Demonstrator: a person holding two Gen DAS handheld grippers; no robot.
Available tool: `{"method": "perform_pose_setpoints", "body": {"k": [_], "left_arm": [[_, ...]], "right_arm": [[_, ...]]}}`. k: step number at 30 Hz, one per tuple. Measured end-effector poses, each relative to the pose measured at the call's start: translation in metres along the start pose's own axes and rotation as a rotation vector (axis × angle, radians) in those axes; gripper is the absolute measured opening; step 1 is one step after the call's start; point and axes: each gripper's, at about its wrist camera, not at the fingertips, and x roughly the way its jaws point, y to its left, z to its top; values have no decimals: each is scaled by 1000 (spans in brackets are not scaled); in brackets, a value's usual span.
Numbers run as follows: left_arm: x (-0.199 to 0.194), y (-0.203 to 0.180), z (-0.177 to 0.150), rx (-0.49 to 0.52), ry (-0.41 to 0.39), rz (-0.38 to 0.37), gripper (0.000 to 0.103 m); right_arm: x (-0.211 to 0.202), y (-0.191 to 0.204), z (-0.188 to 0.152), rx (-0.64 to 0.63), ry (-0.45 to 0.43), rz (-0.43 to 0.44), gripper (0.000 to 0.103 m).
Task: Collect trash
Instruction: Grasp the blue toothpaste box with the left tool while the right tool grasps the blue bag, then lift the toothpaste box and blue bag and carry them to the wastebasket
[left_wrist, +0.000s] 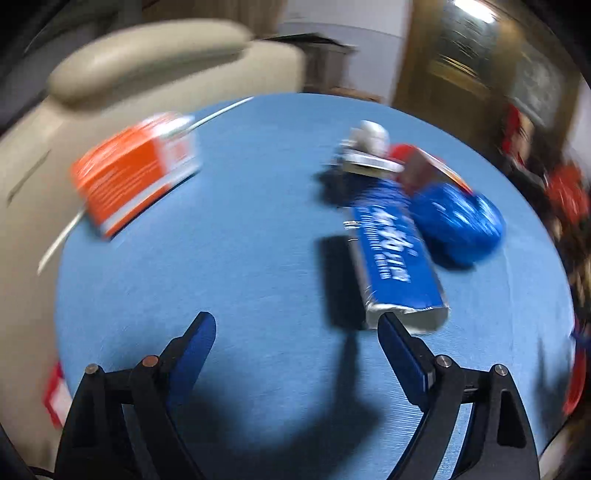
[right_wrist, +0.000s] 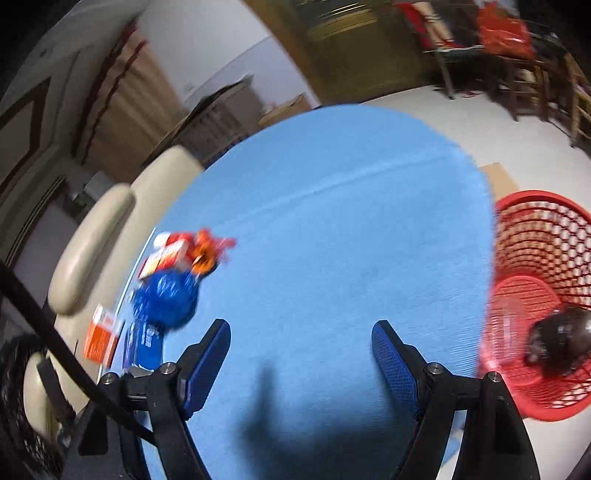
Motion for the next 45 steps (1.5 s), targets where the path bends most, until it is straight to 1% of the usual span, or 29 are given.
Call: {"method": "perform_pose_setpoints", "body": {"k": [1, 2, 4, 6, 8, 10, 13, 15, 16, 17, 18, 21, 25, 28, 32, 34, 35, 36, 37, 40, 42, 45], "left_arm": [[-3, 8, 0, -54, 1, -20, 90], [-7, 10, -1, -81, 0, -49, 90], [-13, 1, 0, -59, -11, -98, 90], [-18, -19, 3, 12, -38, -122, 90], [-18, -38, 8, 78, -60, -123, 90], [-12, -56, 12, 121, -61, -117, 92], [10, -78, 17, 180, -25, -81, 92], [20, -84, 15, 201, -6, -63, 92], [25, -82, 14, 195, -1, -76, 90], [27, -79, 13, 184, 0, -95, 68], [30, -75, 13, 176, 14, -102, 61], [24, -62, 12, 154, 11, -122, 61], [10, -51, 4, 154, -3, -108, 60], [4, -43, -3, 143, -6, -97, 61], [10, -33, -8, 146, 6, -95, 61], [12, -32, -10, 147, 8, -91, 61], [13, -33, -9, 147, 7, -91, 61], [13, -34, -10, 148, 6, -91, 61], [12, -34, -11, 151, 7, -90, 61], [8, -34, -8, 152, 4, -87, 61], [4, -32, -6, 144, -5, -80, 61], [-5, -33, -3, 133, -18, -76, 61]], "right_arm": [[4, 3, -4, -5, 5, 4, 82], [8, 7, -6, -12, 13, 8, 82], [13, 12, -11, -14, 24, 12, 82], [14, 13, -13, -10, 29, 13, 82], [13, 16, -13, -11, 30, 11, 82], [10, 17, -14, -15, 26, 8, 82], [7, 18, -12, -19, 27, 4, 82], [8, 22, -10, -27, 28, 7, 82], [8, 25, -9, -36, 28, 11, 82], [10, 29, -8, -45, 29, 14, 82], [12, 35, -6, -65, 31, 18, 82], [23, 57, 2, -120, 37, 40, 82], [48, 88, 14, -149, 61, 89, 82], [77, 116, 23, -153, 93, 139, 82], [111, 138, 29, -144, 114, 125, 82], [131, 145, 28, -135, 153, 125, 82], [136, 147, 27, -136, 165, 126, 81], [143, 149, 23, -138, 186, 141, 66], [144, 150, 20, -137, 191, 153, 58], [135, 156, 12, -175, 179, 153, 53], [126, 156, 9, -198, 163, 141, 53], [108, 144, 7, -188, 136, 142, 53]]}}
